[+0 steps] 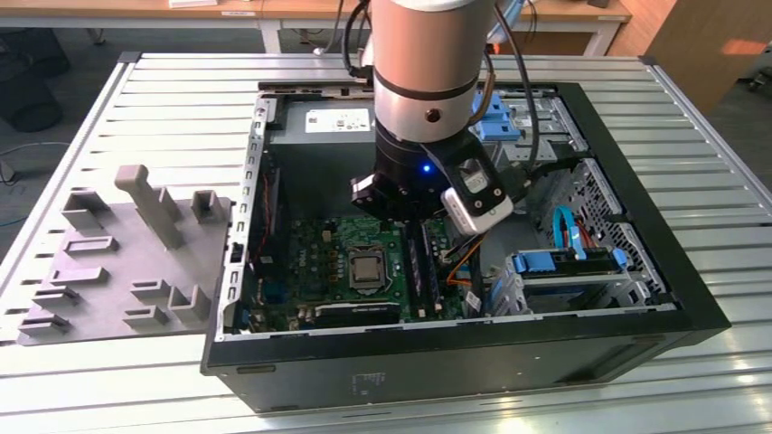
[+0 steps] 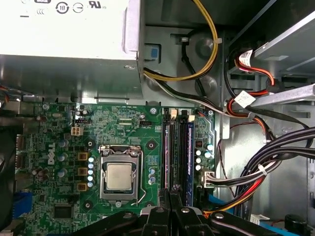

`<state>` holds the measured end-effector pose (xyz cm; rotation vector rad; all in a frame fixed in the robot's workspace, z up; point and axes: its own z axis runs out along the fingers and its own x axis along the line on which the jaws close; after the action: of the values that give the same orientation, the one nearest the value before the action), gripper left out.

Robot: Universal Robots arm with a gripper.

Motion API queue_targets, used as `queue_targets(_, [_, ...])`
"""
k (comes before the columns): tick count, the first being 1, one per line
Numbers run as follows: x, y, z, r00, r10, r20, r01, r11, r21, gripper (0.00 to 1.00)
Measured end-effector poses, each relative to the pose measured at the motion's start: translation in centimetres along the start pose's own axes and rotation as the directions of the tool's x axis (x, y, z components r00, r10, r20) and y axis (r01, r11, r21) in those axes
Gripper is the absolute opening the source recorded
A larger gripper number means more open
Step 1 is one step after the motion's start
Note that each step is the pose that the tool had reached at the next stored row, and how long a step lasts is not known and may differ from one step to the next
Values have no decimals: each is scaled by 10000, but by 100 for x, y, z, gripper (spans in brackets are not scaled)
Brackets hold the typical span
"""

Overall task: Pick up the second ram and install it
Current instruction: 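Insert the second ram into the second slot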

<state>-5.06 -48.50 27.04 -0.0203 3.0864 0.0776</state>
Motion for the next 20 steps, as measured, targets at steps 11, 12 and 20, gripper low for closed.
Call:
queue_targets(11, [4, -3, 72, 10000, 0, 2, 0, 10000, -6, 12])
queue_targets(12, [1, -4, 79, 10000, 0, 0, 0, 10000, -3, 12])
queue_targets(20, [-59, -6, 115, 10000, 0, 0, 0, 10000, -3, 12])
